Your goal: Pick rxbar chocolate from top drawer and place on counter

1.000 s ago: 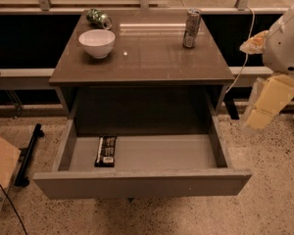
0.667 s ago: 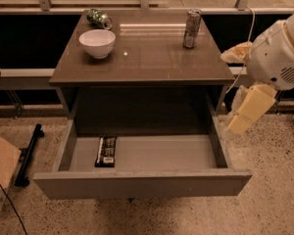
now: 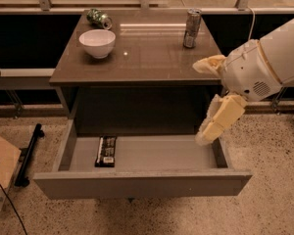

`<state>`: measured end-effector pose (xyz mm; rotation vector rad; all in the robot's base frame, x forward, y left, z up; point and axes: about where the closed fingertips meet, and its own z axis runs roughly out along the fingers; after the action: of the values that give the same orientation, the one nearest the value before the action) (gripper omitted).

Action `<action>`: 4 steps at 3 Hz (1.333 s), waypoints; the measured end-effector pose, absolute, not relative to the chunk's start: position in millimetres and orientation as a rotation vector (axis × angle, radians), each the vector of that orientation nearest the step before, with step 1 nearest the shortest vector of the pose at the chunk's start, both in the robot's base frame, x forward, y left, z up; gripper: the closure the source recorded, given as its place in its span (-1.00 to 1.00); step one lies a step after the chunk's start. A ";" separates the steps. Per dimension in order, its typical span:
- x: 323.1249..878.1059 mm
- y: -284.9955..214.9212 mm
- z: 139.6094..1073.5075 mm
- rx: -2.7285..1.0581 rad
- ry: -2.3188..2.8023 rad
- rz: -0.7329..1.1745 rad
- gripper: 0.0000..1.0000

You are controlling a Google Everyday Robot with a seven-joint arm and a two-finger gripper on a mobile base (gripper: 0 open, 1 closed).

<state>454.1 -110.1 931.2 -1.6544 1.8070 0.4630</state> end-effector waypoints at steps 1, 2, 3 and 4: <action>475.9 -63.9 905.5 -1.703 1.690 0.577 -1.00; 475.9 -63.9 905.5 -1.703 1.690 0.577 -1.00; 480.6 -56.1 893.3 -1.657 1.654 0.589 -1.00; 491.2 -41.5 871.1 -1.618 1.611 0.641 -1.00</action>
Offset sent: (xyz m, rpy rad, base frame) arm 0.0357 0.0615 -0.0403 0.0968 0.0105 0.1376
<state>491.2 -41.5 871.1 -1.6179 1.6107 0.6412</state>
